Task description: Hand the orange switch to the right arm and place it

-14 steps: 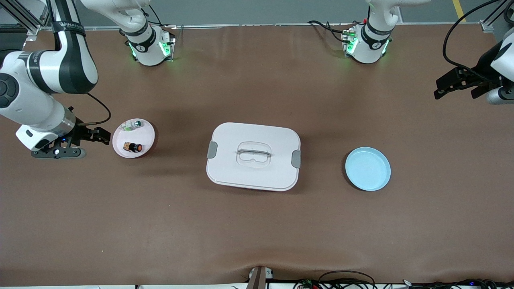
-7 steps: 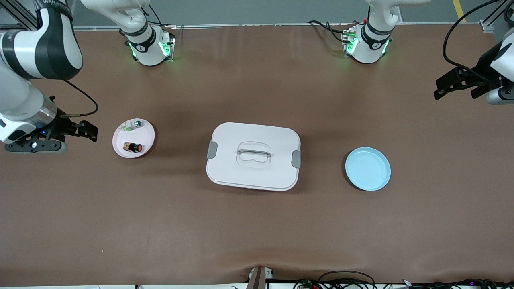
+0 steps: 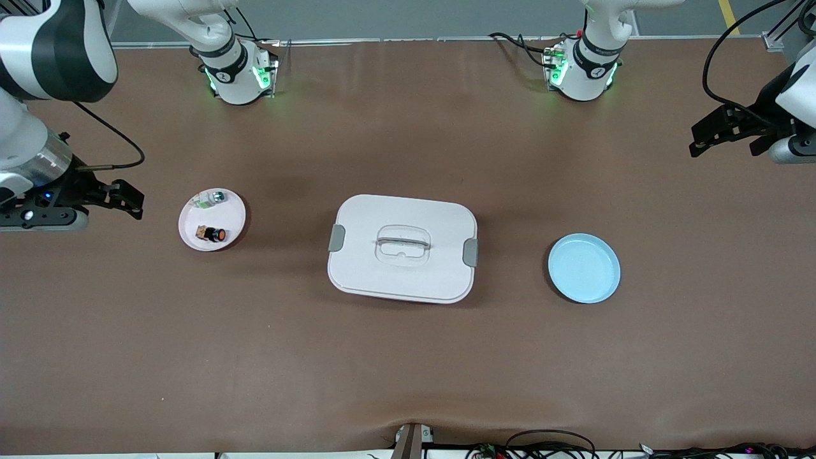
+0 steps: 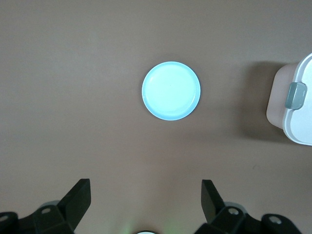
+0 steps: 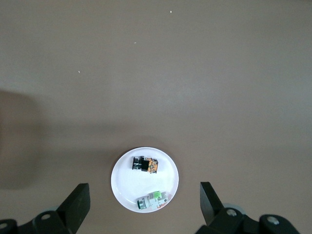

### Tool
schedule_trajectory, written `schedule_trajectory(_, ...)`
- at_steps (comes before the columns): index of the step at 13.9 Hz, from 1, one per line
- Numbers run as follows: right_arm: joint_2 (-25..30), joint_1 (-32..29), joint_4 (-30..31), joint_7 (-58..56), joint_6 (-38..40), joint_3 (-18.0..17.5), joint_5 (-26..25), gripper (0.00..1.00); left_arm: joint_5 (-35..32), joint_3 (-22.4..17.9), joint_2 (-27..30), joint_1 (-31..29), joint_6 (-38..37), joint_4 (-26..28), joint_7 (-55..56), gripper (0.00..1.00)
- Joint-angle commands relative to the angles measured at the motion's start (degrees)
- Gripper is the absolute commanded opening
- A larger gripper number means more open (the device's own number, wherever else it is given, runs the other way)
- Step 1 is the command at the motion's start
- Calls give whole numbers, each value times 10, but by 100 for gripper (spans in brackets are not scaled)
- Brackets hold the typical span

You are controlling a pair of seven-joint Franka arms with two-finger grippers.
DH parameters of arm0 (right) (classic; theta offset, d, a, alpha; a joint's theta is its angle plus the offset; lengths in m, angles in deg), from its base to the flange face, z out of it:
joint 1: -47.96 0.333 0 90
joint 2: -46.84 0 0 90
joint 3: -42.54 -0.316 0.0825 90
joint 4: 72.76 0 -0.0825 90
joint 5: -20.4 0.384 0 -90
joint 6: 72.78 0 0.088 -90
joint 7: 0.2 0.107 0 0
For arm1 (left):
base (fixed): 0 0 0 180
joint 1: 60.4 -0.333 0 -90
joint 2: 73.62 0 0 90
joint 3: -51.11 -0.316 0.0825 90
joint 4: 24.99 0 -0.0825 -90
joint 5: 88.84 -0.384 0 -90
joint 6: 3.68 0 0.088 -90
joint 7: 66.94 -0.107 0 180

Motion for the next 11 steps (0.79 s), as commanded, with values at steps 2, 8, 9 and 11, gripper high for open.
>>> schedule_trajectory(2, 4, -41, -62, 7, 65, -35, 29, 100, -6, 1, 8, -4, -22, -5, 1, 100)
schedule_trajectory(8, 2, -72, -145, 4, 136, -60, 29, 100, -7, 2, 19, -3, -25, 8, 2, 100)
schedule_trajectory(9, 0, -73, -163, 5, 157, -59, 30, 100, -7, 2, 18, -3, -25, 8, 2, 100)
schedule_trajectory(11, 0, -73, -170, 3, 165, -42, 61, 100, -8, 2, 18, -3, -26, 8, 2, 100)
